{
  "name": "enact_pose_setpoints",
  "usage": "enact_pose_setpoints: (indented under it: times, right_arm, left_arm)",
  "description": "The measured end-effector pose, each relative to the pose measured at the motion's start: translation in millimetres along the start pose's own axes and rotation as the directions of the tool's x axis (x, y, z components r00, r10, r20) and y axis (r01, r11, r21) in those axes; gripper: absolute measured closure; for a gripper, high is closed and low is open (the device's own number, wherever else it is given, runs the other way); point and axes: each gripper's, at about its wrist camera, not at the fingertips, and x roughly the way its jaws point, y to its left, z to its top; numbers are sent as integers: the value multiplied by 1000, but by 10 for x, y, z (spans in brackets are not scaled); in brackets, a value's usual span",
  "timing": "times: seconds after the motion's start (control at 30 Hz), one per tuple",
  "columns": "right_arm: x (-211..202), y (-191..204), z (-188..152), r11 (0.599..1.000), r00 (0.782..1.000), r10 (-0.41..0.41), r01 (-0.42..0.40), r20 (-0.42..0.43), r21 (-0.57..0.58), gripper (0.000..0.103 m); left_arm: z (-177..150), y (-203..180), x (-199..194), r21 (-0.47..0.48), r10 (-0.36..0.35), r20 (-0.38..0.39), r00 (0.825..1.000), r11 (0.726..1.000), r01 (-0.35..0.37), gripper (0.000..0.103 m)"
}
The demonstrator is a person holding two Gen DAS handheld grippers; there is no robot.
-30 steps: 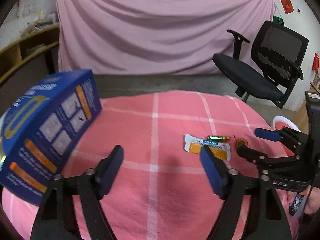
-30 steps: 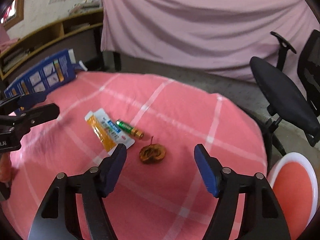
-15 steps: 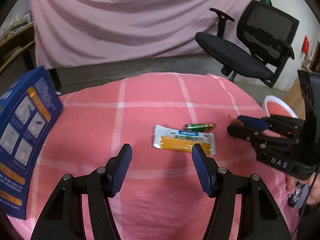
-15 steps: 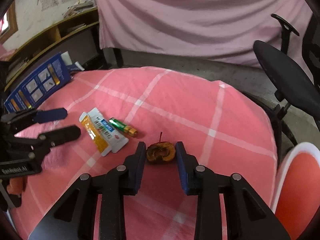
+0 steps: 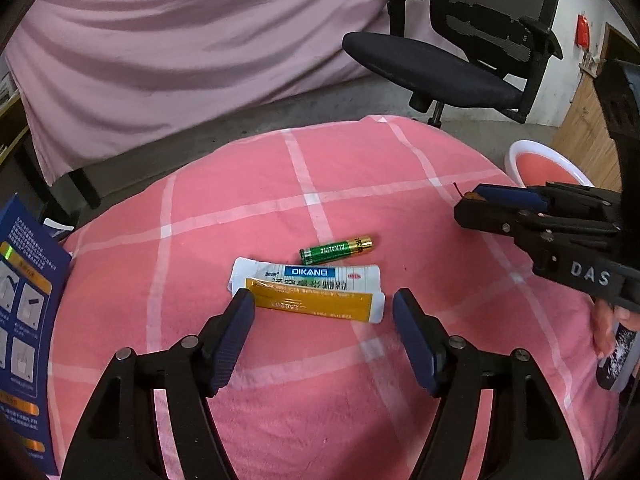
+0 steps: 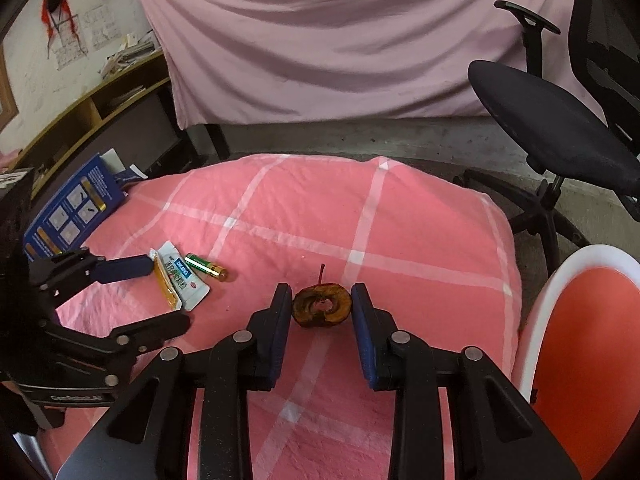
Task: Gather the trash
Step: 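Grasp the dried fruit slice with the right tool while the left tool reaches the white strip sachet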
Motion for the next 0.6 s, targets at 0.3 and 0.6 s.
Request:
enact_pose_setpoints:
  times: [0.3, 0.6]
  right_arm:
    - [-3, 61, -19, 999, 1000, -2, 2, -4, -39, 75]
    - [-30, 102, -42, 998, 1000, 3, -3, 0, -64, 75]
  left_arm:
    - [-28, 37, -25, -28, -2, 8, 1000, 1000, 2, 53]
    - [-146, 147, -182, -86, -50, 34, 998, 995, 53, 74]
